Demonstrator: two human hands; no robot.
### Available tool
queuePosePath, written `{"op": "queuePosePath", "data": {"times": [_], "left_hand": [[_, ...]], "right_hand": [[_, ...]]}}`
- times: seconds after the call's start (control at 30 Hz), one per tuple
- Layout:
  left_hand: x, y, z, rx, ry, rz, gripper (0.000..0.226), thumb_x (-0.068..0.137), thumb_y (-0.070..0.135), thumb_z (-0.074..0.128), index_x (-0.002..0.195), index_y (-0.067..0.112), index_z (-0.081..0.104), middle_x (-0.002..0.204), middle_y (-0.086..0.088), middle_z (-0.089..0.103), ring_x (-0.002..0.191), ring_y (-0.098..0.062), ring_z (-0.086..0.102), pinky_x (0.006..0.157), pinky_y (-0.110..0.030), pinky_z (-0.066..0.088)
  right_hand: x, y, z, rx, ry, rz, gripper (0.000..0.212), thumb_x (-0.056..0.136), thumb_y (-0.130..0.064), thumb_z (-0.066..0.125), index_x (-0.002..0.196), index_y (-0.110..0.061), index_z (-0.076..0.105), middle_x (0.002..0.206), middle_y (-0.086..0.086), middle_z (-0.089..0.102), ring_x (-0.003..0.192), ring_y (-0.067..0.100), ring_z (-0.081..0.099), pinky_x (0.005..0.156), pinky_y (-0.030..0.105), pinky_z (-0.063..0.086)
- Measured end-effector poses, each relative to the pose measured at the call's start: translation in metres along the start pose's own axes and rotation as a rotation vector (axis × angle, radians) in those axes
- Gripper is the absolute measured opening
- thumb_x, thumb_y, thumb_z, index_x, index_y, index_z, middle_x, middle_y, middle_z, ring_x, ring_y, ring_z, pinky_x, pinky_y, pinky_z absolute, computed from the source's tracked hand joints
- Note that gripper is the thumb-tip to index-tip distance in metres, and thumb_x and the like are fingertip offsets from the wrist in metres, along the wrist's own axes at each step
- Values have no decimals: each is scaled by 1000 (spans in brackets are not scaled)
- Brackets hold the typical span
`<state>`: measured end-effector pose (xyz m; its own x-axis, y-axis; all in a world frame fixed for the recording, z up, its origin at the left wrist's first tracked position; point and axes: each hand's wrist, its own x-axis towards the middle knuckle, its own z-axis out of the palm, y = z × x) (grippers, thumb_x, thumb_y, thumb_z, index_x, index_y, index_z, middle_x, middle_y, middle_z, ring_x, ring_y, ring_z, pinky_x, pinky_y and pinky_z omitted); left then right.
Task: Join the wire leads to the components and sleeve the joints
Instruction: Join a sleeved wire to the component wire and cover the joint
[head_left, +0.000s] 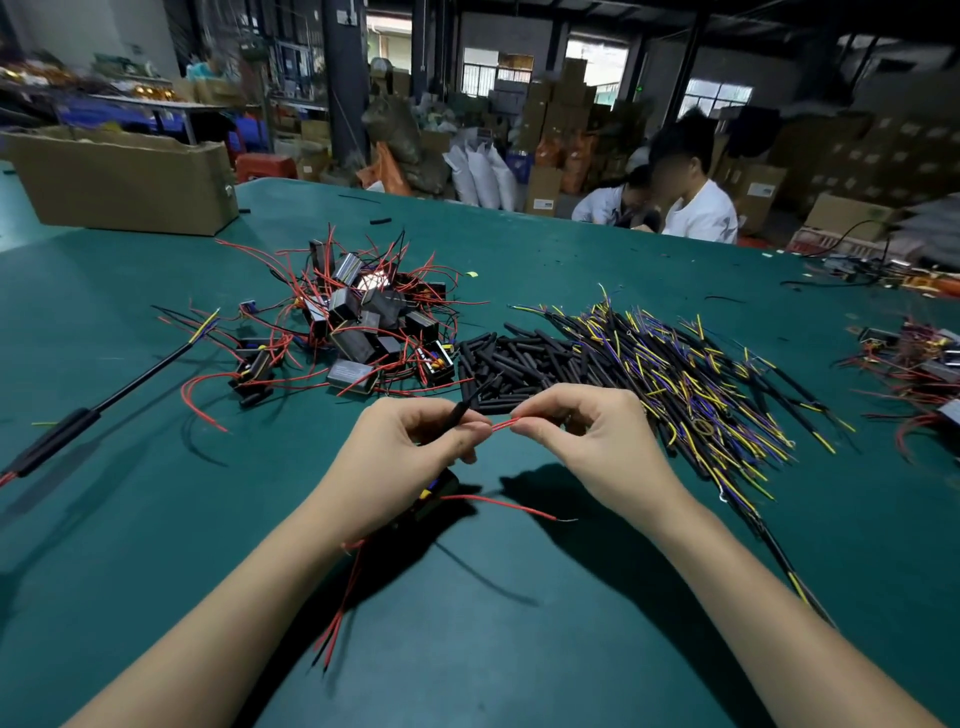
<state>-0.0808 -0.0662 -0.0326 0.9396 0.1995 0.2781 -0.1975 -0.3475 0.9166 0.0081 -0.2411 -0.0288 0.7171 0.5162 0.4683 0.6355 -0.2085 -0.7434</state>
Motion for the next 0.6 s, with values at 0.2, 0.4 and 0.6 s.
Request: {"op": "queuePosePath", "data": {"times": [0.2, 0.4, 0.6], "left_hand": [[-1, 3, 0, 3, 14, -6, 7, 85, 14, 69, 85, 16, 76, 74, -2, 73, 68, -3, 61, 70, -21, 49], [1, 1, 1, 19, 48, -12, 12, 85, 13, 69, 79, 22, 74, 81, -13, 73, 71, -12, 60, 75, -38, 53], [1, -6, 4, 85, 153, 61, 12, 86, 15, 69, 76, 17, 74, 62, 3, 65, 56, -1, 50, 60, -19, 43]], "right_hand": [[-1, 1, -6, 26, 34, 35, 11, 78, -13, 77, 73, -20, 71, 70, -8, 69, 65, 8, 59, 65, 30, 48], [-2, 4, -2, -104, 125, -12, 11, 78, -18, 78, 70, -19, 70, 61, -16, 63, 55, 1, 52, 55, 13, 37], [9, -2, -14, -40, 169, 14, 6, 79, -15, 77, 79, -19, 73, 70, -8, 70, 61, 5, 58, 62, 20, 46]]}}
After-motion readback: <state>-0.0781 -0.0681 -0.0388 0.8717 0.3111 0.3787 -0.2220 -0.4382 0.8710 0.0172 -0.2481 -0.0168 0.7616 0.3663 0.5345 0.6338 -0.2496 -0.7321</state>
